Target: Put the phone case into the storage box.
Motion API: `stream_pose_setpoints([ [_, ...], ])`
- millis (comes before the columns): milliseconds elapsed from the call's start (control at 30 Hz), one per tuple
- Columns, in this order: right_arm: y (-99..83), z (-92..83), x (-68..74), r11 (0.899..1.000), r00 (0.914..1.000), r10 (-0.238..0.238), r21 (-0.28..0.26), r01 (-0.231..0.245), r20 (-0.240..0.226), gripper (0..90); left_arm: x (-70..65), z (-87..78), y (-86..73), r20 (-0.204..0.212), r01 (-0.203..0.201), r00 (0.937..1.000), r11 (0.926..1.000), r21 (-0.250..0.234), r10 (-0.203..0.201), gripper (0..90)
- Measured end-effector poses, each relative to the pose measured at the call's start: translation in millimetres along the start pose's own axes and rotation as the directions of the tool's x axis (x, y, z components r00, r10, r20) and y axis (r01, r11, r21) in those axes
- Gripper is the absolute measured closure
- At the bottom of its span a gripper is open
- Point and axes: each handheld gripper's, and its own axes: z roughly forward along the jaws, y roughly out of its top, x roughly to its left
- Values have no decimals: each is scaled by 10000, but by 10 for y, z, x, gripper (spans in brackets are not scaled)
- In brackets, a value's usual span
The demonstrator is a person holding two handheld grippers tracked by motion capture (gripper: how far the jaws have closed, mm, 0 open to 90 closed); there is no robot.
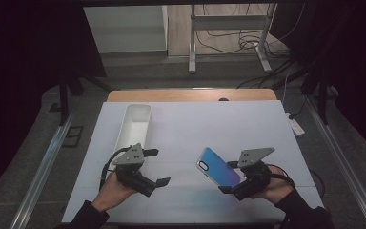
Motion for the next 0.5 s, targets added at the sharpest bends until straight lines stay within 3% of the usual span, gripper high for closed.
stream_pose_setpoints([
  [233, 29, 11, 38, 9995, 9989, -172, -274, 160, -429, 164, -31, 100, 36, 300, -133, 9995, 9999, 34, 132, 1],
  [500, 73, 27, 80, 9981, 9956, -384, -512, 341, -851, 164, -50, 186, 100, 842, -233, 9961, 9994, -243, 252, 1],
])
